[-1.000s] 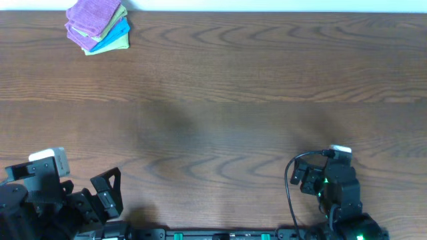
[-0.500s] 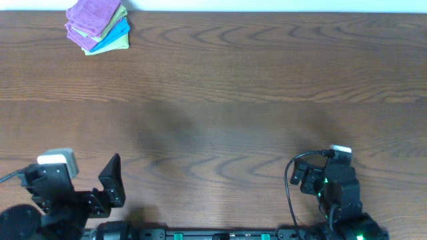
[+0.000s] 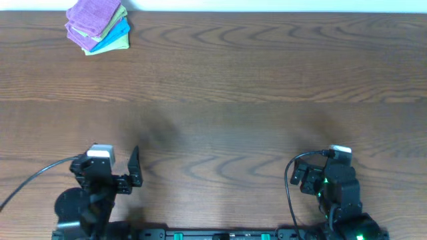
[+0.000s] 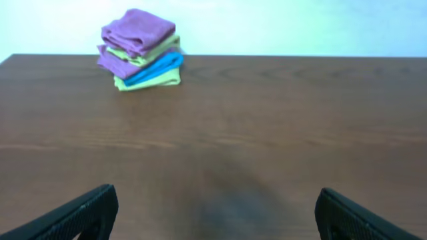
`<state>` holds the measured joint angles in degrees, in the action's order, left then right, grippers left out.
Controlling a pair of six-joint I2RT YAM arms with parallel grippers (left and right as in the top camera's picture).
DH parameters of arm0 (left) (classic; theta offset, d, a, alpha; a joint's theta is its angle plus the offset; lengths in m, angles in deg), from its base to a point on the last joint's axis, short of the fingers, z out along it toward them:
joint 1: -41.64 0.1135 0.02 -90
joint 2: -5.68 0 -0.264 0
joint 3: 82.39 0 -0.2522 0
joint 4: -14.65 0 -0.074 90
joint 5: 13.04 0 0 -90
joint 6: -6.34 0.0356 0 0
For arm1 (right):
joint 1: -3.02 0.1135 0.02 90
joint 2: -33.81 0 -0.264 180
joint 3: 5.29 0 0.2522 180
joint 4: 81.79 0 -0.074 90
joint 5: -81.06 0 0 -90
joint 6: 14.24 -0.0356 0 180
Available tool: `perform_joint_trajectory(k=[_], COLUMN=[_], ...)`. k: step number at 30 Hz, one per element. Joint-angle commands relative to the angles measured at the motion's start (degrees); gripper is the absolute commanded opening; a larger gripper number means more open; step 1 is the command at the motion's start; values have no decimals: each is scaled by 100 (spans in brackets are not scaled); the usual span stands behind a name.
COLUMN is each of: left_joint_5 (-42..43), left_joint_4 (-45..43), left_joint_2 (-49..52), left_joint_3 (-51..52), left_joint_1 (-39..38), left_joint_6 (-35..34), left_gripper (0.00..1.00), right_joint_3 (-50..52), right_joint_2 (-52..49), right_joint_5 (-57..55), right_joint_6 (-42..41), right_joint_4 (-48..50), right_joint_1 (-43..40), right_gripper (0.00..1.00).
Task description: Fold the cloth
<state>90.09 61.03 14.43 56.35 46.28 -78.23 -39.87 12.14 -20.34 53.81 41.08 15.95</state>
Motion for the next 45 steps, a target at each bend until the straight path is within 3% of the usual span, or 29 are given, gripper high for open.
perform_joint_trajectory(k=[1, 15, 20, 25, 45], left_joint_5=[44, -70, -577, -767, -951], left_joint_4=[-243, -466, -463, -769, -1038], left_joint_2=[-243, -570, -761, -857, -850], left_joint_3=[411, 1427, 1567, 1895, 2092], left_joint_1=[-31, -63, -66, -66, -59], left_joint_6=[238, 527, -363, -686, -866], left_gripper=[95, 95, 95, 95, 96], right_joint_3=[11, 11, 11, 11, 11], right_joint_2=[11, 13, 13, 13, 13], right_joint_5=[-57, -57, -57, -57, -57], right_joint_6=[-74, -74, -74, -74, -74], right_joint_4=[11, 11, 11, 11, 11], right_joint_1=[15, 15, 15, 15, 15], right_gripper=[99, 99, 99, 99, 99])
